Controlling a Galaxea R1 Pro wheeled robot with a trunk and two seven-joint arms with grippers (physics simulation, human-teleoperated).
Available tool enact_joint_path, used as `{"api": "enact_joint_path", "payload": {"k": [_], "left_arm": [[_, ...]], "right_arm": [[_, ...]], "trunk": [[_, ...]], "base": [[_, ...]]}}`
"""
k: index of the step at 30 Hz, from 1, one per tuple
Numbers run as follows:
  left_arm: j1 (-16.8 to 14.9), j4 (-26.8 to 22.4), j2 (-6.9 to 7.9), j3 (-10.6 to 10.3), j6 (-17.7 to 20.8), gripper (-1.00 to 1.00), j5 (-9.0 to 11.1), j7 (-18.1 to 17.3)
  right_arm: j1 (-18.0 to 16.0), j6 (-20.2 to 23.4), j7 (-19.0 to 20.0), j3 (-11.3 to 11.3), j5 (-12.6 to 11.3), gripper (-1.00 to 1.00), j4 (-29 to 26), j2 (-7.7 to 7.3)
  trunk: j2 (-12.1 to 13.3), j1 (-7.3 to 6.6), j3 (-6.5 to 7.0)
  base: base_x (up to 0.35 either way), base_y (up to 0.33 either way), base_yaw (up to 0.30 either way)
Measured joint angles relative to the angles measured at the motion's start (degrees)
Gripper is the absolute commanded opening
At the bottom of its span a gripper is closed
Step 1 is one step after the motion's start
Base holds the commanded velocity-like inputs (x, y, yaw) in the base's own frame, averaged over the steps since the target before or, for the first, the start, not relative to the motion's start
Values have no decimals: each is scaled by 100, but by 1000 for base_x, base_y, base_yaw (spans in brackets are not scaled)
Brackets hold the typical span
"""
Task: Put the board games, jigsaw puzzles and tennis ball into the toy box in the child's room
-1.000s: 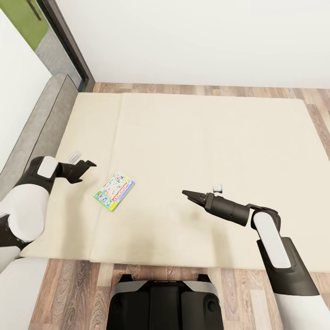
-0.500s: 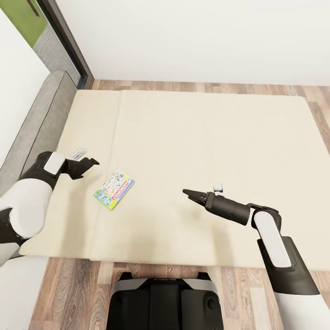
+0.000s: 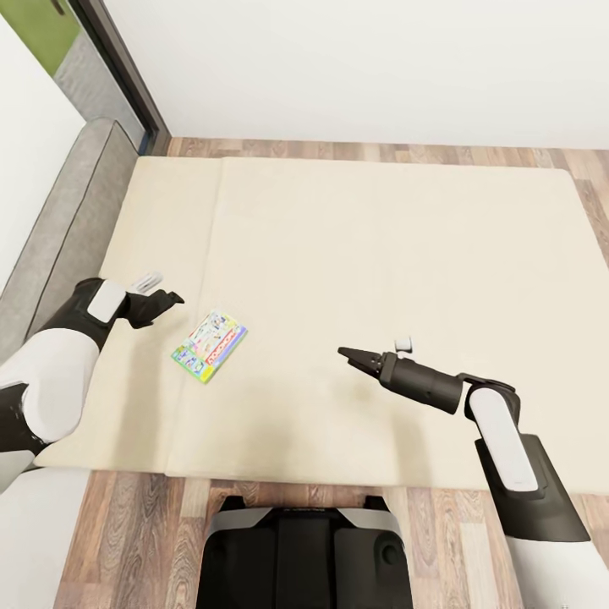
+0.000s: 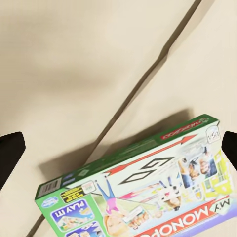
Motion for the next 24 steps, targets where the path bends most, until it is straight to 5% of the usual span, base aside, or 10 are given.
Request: {"api": "enact_joint_path", "payload": {"k": [18, 24], "left_arm": [[0, 1, -16, -157, -35, 100, -3, -9], [-1, 1, -7, -315, -145, 100, -1, -41]], "right_arm": [[-1786, 0, -108, -9, -44, 100, 83, 8], [-2066, 0, -149, 23, -44, 100, 200, 10]], "trunk": [[0, 0, -166], [0, 0, -222]], "base": [[0, 0, 0], [0, 0, 0]]}}
